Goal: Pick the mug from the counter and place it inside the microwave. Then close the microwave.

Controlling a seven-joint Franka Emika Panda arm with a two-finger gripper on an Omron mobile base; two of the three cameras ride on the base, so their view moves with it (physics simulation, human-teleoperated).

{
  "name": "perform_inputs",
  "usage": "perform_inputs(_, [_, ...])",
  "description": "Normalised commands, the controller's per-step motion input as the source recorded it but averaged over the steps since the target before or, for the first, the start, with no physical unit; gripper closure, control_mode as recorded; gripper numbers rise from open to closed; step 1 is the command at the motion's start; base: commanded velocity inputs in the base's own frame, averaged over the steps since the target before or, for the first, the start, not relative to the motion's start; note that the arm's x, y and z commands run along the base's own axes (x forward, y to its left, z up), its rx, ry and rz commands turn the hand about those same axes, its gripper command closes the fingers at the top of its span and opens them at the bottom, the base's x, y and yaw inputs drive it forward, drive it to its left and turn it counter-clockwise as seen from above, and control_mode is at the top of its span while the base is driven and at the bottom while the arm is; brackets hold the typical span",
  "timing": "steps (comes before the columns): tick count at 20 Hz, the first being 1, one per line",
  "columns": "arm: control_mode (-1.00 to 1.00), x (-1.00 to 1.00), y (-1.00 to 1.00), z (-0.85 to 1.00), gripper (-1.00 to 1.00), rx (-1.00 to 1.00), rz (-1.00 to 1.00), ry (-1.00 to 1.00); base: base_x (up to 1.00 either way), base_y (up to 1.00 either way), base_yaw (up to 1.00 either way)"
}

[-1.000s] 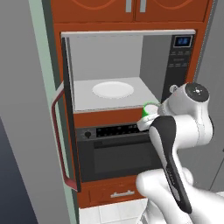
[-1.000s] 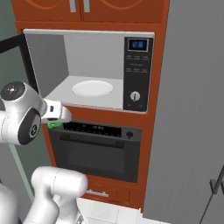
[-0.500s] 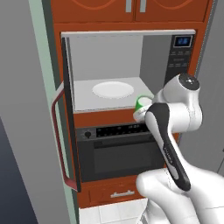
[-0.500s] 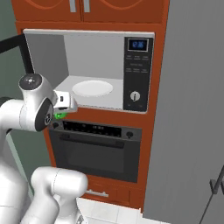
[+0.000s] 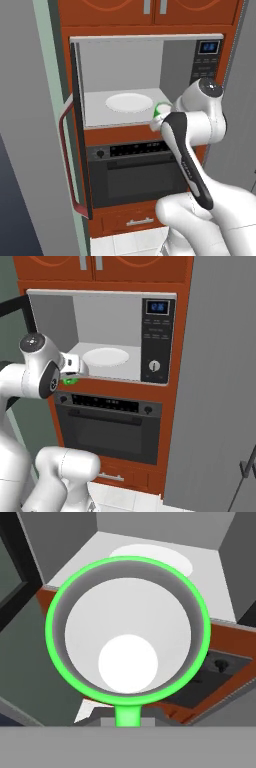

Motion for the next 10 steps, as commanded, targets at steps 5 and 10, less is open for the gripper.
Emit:
perform_inputs(5, [-1.0,0.0,0.0,0.17,1.0,0.0,-0.07,-0.07,0.0,0.0,0.0])
perform_inputs(10, [-1.0,0.16,0.0,0.02,1.0,0.0,-0.01,-0.1,0.0,0.0,0.0])
